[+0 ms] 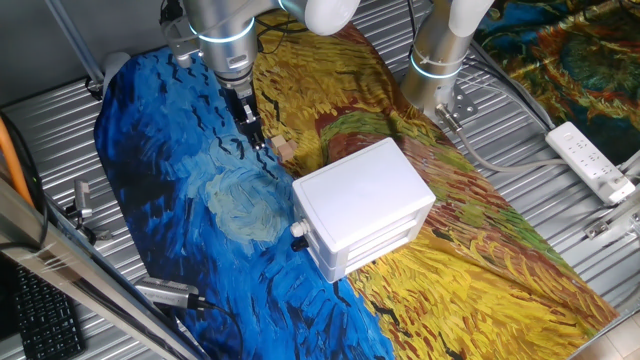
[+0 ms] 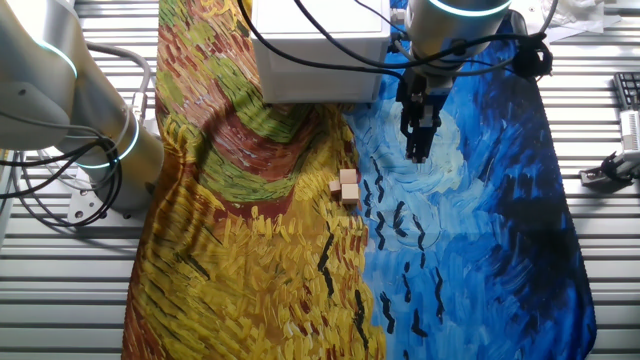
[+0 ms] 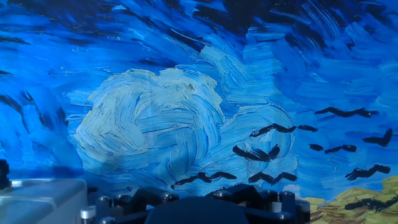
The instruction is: Take something out of a drawer
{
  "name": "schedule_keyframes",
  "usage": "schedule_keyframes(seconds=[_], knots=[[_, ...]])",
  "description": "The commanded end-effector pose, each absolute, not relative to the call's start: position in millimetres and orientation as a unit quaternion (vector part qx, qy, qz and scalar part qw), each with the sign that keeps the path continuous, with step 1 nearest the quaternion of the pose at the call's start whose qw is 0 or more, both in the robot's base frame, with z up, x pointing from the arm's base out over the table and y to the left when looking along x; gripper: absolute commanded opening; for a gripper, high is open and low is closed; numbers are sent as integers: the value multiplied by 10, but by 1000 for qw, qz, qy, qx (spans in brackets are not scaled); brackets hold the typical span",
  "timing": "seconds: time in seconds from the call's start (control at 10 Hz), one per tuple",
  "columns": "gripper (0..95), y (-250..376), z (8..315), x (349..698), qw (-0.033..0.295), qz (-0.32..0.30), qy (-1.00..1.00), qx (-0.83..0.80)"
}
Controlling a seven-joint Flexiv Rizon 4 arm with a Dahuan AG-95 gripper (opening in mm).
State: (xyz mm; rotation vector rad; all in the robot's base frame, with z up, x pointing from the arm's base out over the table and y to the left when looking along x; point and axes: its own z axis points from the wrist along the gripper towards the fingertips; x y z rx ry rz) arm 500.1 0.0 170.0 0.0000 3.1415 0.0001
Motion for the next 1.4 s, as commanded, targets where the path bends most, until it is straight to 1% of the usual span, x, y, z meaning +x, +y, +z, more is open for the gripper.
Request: schedule_keyframes(seconds=[0.1, 1.2, 1.4], knots=[[0, 0, 1700, 5000, 19, 1, 998, 54], [0, 25, 1740, 5013, 15, -1, 999, 52], [0, 37, 1753, 5024, 10, 0, 1000, 18]])
